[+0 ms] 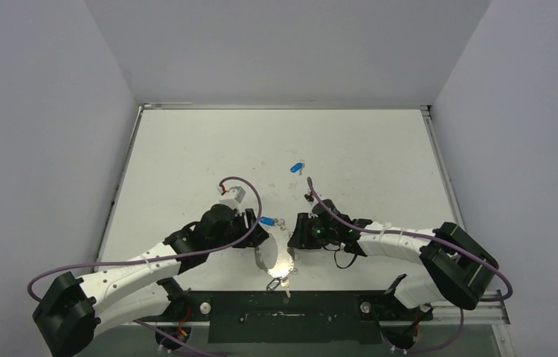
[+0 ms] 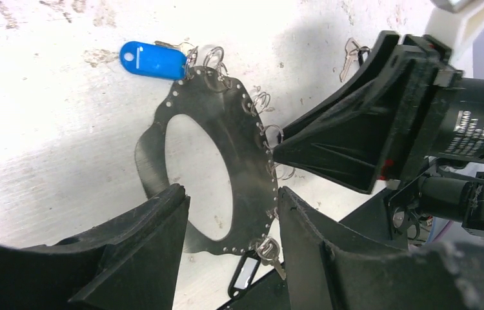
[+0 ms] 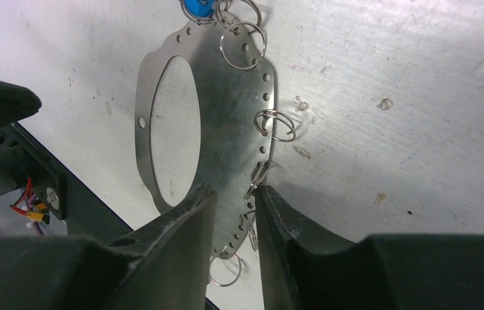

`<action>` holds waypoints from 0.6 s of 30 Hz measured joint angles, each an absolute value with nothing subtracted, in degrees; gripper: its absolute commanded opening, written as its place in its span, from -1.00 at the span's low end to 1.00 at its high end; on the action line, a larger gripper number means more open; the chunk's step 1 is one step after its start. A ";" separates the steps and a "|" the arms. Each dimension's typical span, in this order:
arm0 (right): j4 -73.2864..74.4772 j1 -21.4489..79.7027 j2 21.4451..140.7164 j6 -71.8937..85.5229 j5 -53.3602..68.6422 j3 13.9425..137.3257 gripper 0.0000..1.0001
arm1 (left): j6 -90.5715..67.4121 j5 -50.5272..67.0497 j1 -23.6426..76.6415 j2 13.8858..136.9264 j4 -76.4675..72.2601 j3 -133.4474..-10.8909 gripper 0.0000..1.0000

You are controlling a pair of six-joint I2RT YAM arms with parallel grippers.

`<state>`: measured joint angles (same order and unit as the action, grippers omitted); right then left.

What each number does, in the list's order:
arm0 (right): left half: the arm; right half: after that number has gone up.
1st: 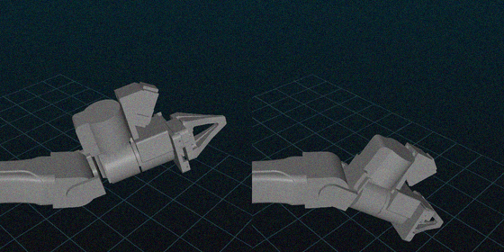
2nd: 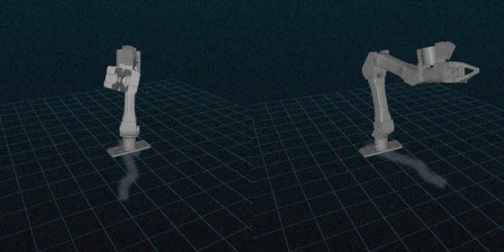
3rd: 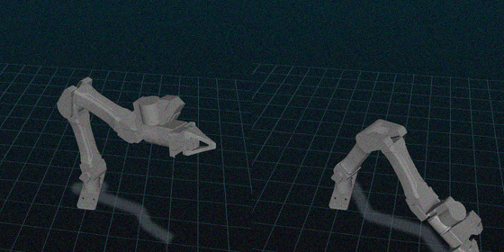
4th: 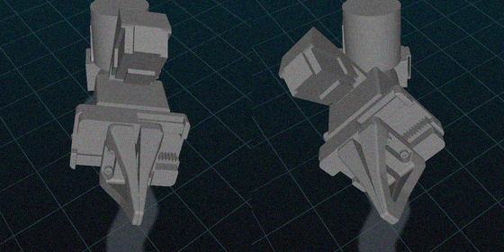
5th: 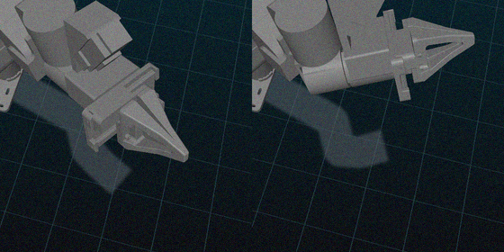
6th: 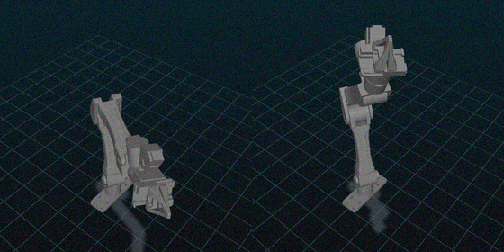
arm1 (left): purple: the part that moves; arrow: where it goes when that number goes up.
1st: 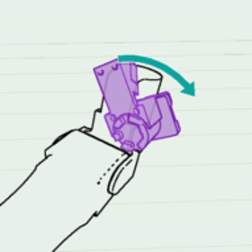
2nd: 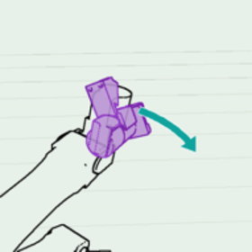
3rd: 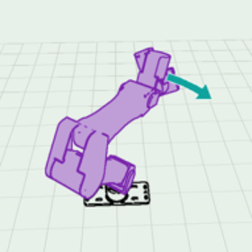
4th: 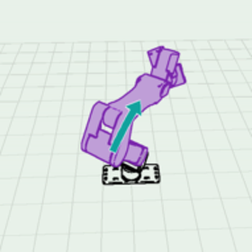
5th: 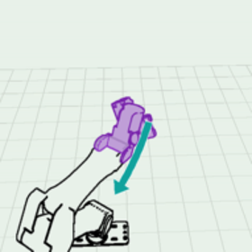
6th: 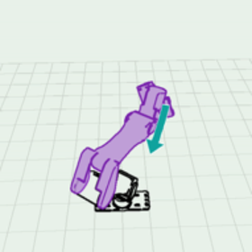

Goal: Put the keys on the keyring

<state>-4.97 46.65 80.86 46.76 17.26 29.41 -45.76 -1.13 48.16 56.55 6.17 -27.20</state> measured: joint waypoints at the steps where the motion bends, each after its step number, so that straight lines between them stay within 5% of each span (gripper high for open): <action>1: -3.86 46.65 80.05 46.26 16.78 29.76 -0.16 | -45.78 -1.37 47.97 55.51 6.00 -26.41 0.01; 6: 1.85 46.65 75.57 43.83 14.76 31.20 0.01 | -45.98 -2.57 47.11 51.27 5.19 -22.28 0.01; 18: 6.74 48.58 73.38 43.16 15.40 29.95 -0.24 | -46.87 -2.94 46.76 42.52 3.03 -18.11 0.01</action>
